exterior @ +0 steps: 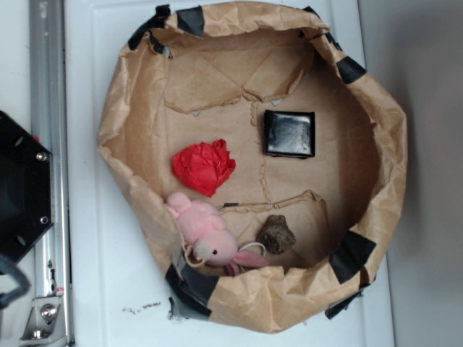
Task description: Grab the black box.
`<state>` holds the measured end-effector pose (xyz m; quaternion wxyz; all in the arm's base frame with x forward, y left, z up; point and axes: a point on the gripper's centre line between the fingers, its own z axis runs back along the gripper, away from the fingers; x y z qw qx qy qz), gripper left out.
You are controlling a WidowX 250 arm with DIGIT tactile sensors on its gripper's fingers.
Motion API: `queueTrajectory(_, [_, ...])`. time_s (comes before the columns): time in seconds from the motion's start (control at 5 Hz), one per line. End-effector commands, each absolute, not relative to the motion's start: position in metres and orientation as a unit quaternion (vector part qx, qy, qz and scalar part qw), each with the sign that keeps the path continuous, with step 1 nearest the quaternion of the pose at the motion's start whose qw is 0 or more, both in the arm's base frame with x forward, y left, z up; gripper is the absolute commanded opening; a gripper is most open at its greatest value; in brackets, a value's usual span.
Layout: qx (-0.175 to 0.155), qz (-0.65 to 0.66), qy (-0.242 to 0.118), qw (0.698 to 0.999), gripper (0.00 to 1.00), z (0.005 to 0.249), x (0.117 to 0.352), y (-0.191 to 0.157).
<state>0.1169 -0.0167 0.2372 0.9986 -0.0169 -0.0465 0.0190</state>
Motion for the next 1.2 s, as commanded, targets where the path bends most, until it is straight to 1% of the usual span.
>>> queueTrajectory(0.0, [-0.017,0.019,-0.046,0.999,1.0,0.237,0.117,-0.017])
queueTrajectory(0.2, [-0.008,0.016,-0.077,0.997,1.0,0.23,0.143,-0.016])
queueTrajectory(0.4, [-0.009,-0.004,-0.114,0.993,1.0,0.229,0.157,-0.015])
queueTrajectory(0.6, [-0.03,-0.116,-0.092,0.988,1.0,0.207,0.183,-0.007])
queueTrajectory(0.8, [-0.047,-0.089,-0.085,0.991,1.0,0.203,0.206,0.001])
queueTrajectory(1.0, [-0.047,-0.089,-0.085,0.991,1.0,0.203,0.206,0.001])
